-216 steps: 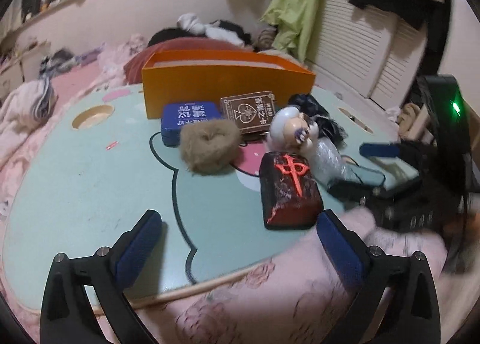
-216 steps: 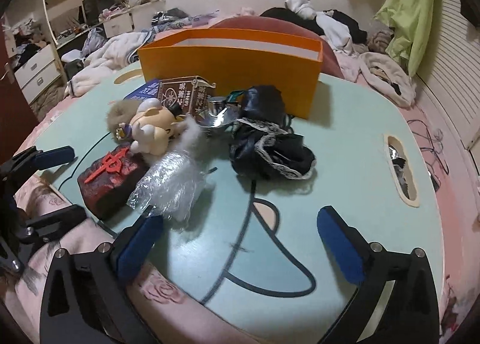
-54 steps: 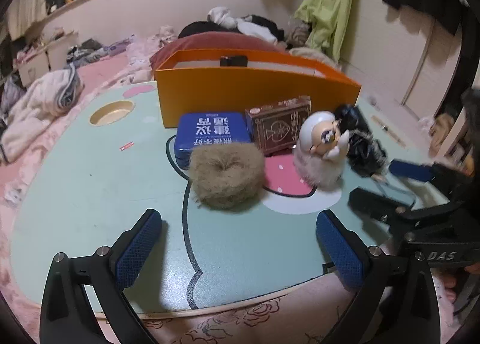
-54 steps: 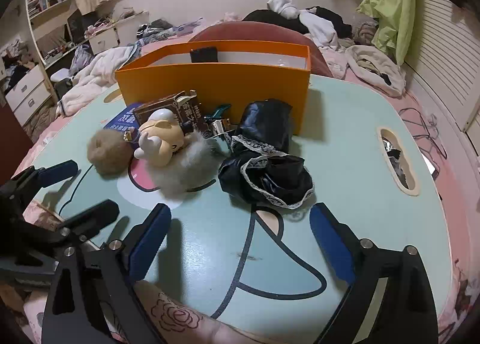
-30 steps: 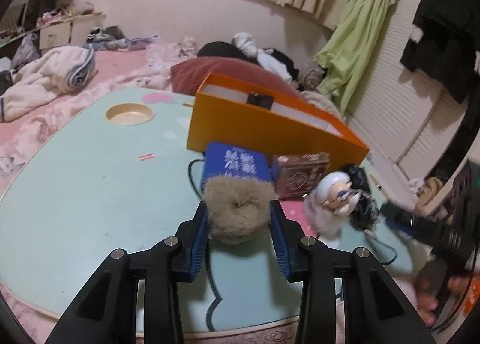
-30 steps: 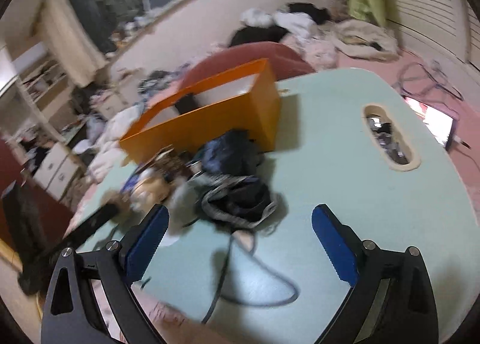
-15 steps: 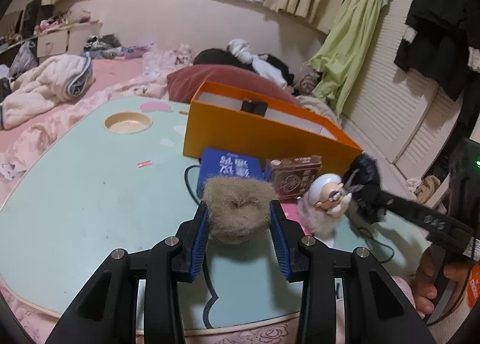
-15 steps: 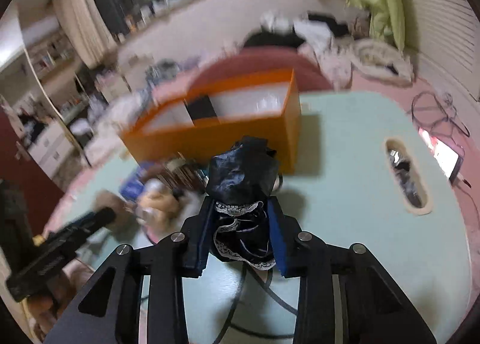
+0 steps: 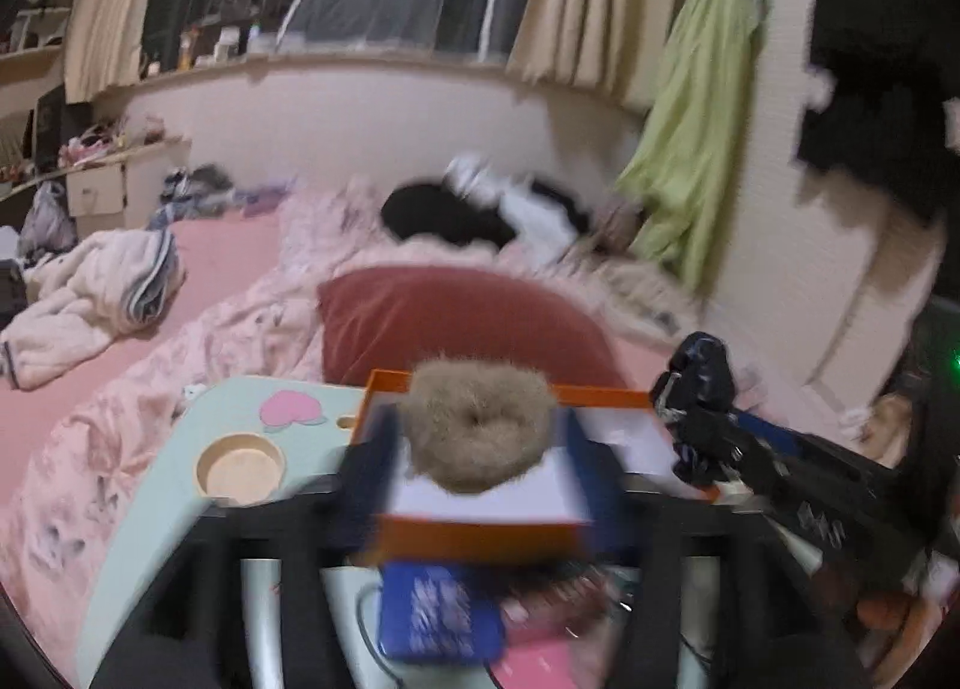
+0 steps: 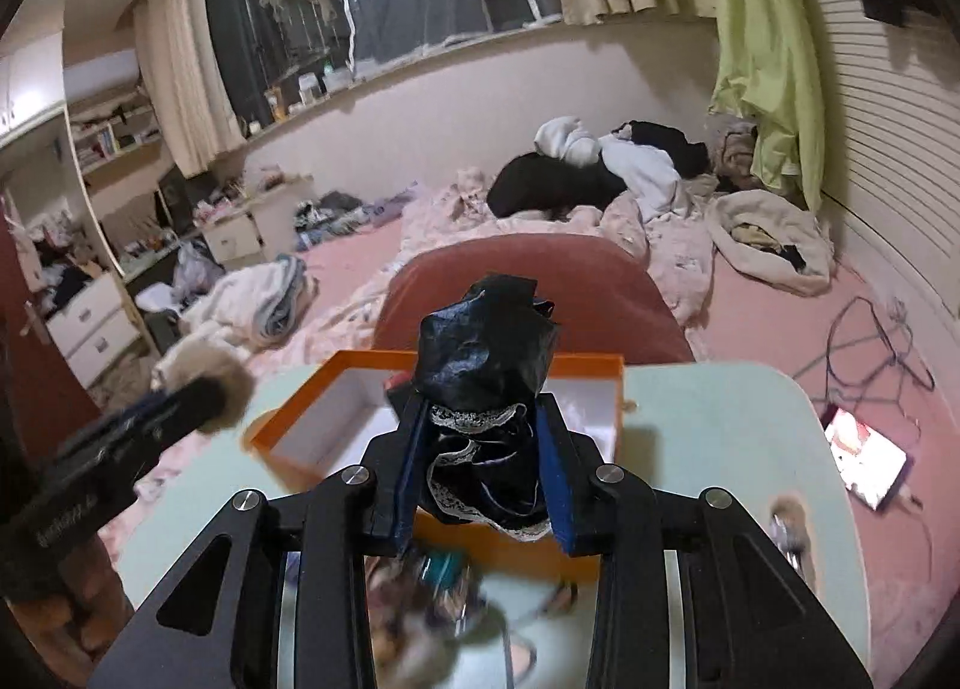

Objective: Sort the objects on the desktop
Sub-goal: 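Put the brown fluffy plush in the box with left gripper while right puts black lace fabric in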

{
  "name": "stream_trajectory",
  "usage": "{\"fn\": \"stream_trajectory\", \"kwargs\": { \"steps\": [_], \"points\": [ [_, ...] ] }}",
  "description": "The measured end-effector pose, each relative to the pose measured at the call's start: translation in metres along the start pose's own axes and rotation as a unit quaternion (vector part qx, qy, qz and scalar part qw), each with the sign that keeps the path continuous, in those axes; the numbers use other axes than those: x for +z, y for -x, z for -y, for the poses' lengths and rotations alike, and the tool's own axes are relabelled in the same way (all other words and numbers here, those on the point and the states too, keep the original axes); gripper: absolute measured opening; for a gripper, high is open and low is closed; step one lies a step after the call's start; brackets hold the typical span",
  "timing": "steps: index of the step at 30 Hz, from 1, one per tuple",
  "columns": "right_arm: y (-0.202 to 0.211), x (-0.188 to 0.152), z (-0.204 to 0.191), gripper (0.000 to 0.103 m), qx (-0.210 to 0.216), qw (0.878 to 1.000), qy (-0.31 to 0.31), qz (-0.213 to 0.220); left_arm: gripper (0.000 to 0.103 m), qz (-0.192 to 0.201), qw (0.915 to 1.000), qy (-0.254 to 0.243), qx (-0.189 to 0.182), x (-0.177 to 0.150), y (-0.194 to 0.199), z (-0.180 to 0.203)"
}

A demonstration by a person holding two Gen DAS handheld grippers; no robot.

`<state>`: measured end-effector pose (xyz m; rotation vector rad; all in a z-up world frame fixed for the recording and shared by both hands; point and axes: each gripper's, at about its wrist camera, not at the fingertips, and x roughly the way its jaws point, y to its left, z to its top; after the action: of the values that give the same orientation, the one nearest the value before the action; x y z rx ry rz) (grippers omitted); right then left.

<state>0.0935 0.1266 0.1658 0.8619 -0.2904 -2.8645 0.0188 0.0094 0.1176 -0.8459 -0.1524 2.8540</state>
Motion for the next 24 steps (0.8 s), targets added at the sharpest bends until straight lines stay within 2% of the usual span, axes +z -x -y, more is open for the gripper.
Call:
{"fn": "stream_trajectory", "kwargs": {
  "steps": [1,2,3,4,5,6,7,12,14,17,24],
  "points": [
    [-0.013,-0.001,0.0,0.047,-0.006,1.0,0.003,-0.016,0.098,-0.019,0.9996,-0.004,0.019,0.002,-0.019,-0.001],
    [-0.033,-0.005,0.002,0.062,-0.018,0.998,-0.004,-0.053,0.098,-0.023,0.9993,-0.005,0.03,0.001,-0.029,-0.003],
    [-0.042,-0.012,0.007,0.066,-0.026,0.997,-0.014,-0.072,0.098,-0.03,0.999,-0.005,0.033,-0.003,-0.039,-0.006],
    [-0.048,-0.019,0.009,0.067,-0.027,0.997,-0.018,-0.074,0.098,-0.043,0.9986,-0.003,0.03,-0.006,-0.047,-0.007],
    [-0.048,-0.026,0.003,0.068,-0.044,0.997,0.01,-0.056,0.098,-0.071,0.9974,-0.003,0.014,-0.012,-0.058,-0.008],
    [-0.047,-0.031,-0.005,0.068,-0.067,0.995,0.047,-0.052,0.098,-0.078,0.9968,-0.017,0.012,-0.016,-0.062,-0.007],
    [-0.045,-0.034,-0.009,0.069,-0.074,0.994,0.061,-0.05,0.098,-0.068,0.9968,-0.034,0.023,-0.019,-0.06,-0.002],
    [-0.037,-0.037,-0.004,0.069,-0.06,0.995,0.055,-0.06,0.098,-0.101,0.9945,-0.019,-0.017,-0.023,-0.052,-0.001],
    [-0.033,-0.04,-0.003,0.069,-0.058,0.995,0.058,-0.054,0.098,-0.092,0.9953,-0.021,-0.02,-0.028,-0.046,0.0],
    [-0.031,-0.039,0.0,0.068,-0.057,0.995,0.052,-0.056,0.097,-0.087,0.9935,-0.073,-0.005,-0.038,-0.04,0.01],
    [-0.027,-0.036,0.002,0.069,-0.048,0.995,0.058,-0.068,0.097,-0.087,0.9935,-0.073,-0.01,-0.044,-0.024,0.009]
  ]
}}
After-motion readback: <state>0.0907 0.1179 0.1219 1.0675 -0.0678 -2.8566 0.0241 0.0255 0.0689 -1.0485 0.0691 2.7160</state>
